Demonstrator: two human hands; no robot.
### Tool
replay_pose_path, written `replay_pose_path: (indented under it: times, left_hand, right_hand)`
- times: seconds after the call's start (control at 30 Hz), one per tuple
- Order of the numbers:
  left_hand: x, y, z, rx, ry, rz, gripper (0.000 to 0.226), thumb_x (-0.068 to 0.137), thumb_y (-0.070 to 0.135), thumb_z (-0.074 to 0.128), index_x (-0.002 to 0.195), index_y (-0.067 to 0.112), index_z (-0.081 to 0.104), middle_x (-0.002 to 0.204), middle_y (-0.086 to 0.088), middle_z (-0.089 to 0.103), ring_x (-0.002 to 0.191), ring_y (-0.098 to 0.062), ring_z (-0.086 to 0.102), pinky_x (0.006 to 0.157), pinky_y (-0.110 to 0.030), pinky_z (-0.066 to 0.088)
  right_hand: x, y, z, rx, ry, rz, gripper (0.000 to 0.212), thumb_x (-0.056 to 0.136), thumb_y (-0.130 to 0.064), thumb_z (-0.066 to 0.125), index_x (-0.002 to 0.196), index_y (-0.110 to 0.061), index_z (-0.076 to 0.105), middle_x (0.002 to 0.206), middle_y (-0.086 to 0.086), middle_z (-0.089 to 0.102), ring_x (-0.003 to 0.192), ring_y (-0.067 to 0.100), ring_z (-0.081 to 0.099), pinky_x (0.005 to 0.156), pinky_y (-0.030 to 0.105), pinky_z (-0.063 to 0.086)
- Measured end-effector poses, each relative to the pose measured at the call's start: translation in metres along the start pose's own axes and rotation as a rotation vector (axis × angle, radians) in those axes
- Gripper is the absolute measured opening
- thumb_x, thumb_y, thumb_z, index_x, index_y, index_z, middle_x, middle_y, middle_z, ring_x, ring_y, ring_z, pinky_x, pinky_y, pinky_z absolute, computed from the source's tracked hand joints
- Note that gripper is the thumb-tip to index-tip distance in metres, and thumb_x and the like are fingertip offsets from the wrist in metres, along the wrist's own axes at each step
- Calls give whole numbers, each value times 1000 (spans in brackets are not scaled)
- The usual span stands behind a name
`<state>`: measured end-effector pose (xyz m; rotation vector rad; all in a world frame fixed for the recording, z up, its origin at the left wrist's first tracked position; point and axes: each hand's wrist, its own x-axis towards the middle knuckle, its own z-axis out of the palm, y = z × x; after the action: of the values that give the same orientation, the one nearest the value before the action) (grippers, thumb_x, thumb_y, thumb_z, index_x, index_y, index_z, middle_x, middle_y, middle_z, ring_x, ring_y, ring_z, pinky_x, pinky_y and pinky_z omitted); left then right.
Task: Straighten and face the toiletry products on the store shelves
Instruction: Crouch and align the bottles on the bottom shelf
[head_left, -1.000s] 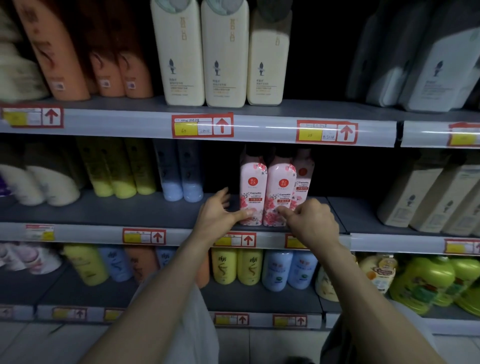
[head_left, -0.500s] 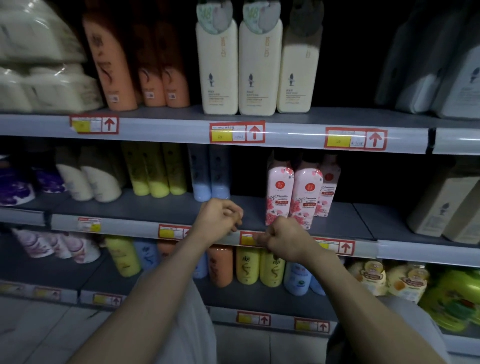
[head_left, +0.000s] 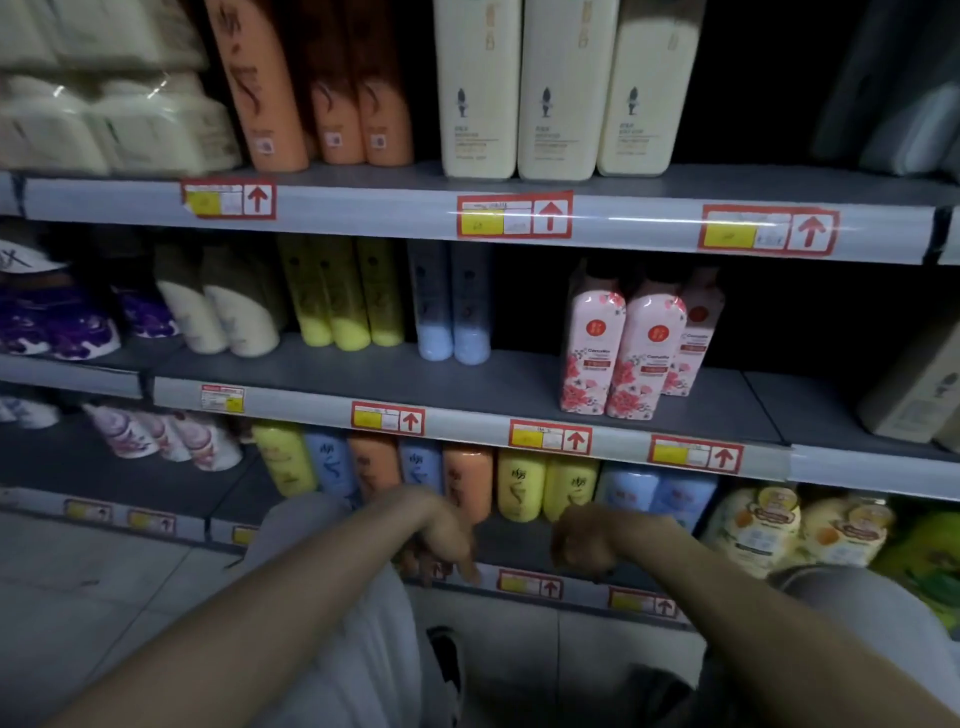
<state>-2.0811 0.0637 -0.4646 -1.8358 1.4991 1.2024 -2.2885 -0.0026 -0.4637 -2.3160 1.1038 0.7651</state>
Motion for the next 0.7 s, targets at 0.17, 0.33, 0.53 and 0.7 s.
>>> replay_pose_path:
  times: [0.17, 0.33, 0.53, 0.7]
  left_hand:
    - [24, -3, 14, -204, 205, -12, 55, 90, 50, 64, 128, 10, 59, 123, -10, 64, 100, -27, 68, 81, -38, 59]
    - [47, -2, 22, -535, 485, -14, 35, 96, 32, 63, 119, 6, 62, 116, -12, 66, 87, -21, 68, 60, -28, 54]
    - [83, -7, 25, -1108, 555, -95, 49, 91, 19, 66, 135, 3, 50, 130, -17, 58, 108, -31, 61, 89, -41, 57]
    - [124, -27, 36, -1085, 726, -170, 31, 91, 22, 68, 119, 10, 62, 131, -14, 63, 118, -32, 59, 100, -34, 49]
  right_hand:
    - [5, 28, 42, 177, -13, 73, 34, 101, -26, 60, 129, -8, 68, 126, 12, 71, 105, 27, 70, 82, 30, 51]
    - [17, 48, 66, 290, 261, 261, 56, 98, -43, 64, 141, -9, 59, 144, 12, 60, 130, 31, 58, 103, 35, 49]
    - [49, 67, 81, 979, 715, 572, 60, 87, -33, 80, 130, -2, 51, 131, 21, 63, 119, 40, 60, 95, 44, 52]
    - [82, 82, 65, 1257, 813, 662, 72, 85, -32, 83, 140, -3, 47, 138, 20, 57, 124, 39, 58, 100, 40, 49]
